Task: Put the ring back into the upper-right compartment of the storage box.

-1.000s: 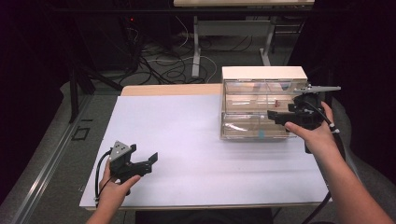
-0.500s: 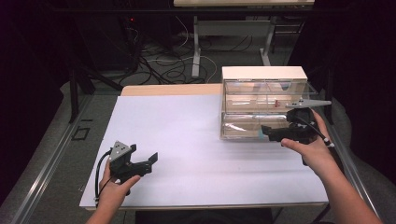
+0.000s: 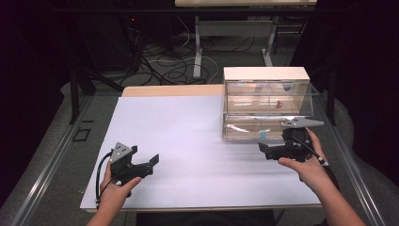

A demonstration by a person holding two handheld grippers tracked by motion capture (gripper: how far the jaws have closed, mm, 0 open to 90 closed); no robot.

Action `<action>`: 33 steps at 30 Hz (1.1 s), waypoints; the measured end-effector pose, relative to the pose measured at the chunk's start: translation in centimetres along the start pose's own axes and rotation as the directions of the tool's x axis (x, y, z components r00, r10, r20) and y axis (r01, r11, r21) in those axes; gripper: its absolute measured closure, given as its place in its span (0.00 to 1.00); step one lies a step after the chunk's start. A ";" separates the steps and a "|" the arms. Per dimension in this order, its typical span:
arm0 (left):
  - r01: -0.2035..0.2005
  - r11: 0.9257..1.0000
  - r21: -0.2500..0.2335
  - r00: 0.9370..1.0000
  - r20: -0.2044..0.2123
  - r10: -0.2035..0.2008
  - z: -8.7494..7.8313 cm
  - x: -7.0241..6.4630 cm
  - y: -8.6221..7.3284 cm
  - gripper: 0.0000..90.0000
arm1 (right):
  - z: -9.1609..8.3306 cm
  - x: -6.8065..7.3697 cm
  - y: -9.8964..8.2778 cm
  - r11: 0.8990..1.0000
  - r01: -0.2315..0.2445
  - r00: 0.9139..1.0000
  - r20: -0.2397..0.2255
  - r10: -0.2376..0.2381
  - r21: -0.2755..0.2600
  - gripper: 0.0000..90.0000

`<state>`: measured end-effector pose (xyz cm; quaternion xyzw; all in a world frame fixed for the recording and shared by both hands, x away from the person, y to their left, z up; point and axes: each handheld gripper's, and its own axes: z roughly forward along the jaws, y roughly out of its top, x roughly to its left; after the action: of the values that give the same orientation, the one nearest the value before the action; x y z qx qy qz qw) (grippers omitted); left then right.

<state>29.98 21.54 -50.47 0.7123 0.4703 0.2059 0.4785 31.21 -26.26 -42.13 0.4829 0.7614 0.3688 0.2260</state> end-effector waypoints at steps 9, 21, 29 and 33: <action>-0.001 1.000 0.002 1.000 0.000 0.001 0.0 -0.1 0.0 0.08 | 1.7 0.7 -2.8 1.000 -0.013 1.000 -0.012 0.013 -0.010 0.00; -0.002 1.000 0.003 1.000 0.003 0.002 0.1 -0.1 0.0 0.08 | 3.7 0.2 -6.0 0.999 -0.028 1.000 -0.006 0.028 -0.028 0.00; -0.003 1.000 0.003 1.000 0.002 0.003 0.1 -0.1 0.0 0.08 | 4.3 -0.6 -7.1 0.997 -0.049 0.999 0.009 0.050 -0.056 0.00; -0.012 1.000 0.004 1.000 0.003 0.012 0.1 -0.1 0.0 0.08 | 4.6 -1.0 -7.6 0.997 -0.055 0.998 0.024 0.056 -0.051 0.00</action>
<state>29.99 21.43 -50.48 0.7164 0.4656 0.2068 0.4767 30.53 -27.57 -50.91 0.5027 0.7352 0.3878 0.2373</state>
